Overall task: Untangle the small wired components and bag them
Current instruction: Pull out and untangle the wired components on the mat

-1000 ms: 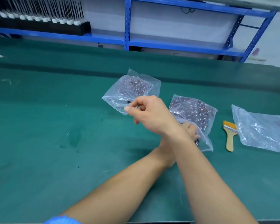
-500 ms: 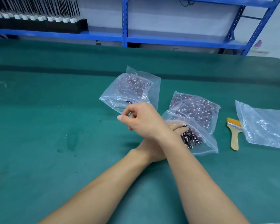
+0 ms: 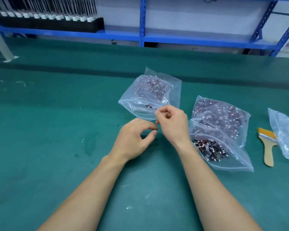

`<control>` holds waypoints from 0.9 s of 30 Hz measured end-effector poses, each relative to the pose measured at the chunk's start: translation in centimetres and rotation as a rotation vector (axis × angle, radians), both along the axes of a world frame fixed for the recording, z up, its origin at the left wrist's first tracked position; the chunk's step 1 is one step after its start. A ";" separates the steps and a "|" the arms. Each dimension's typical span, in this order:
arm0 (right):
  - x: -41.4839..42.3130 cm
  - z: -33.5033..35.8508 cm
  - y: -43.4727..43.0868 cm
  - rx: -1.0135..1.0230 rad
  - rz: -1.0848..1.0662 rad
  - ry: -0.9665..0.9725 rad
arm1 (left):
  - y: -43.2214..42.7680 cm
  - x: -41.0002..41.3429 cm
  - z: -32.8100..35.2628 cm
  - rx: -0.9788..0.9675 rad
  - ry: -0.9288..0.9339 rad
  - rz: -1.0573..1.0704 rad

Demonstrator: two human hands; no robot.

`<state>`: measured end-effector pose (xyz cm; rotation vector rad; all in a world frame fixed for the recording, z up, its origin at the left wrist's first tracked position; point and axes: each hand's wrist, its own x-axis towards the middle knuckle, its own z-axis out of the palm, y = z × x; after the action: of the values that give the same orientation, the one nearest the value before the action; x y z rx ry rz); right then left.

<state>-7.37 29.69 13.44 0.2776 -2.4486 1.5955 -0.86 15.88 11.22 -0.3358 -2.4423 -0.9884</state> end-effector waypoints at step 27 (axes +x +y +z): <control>-0.1 -4.4 -0.5 0.505 0.029 0.033 | 1.4 -14.0 3.7 -0.828 -0.638 0.140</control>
<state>-7.47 29.19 9.05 0.4111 -2.7942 0.9435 -14.88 17.28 14.93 -0.1045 -3.3165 0.0641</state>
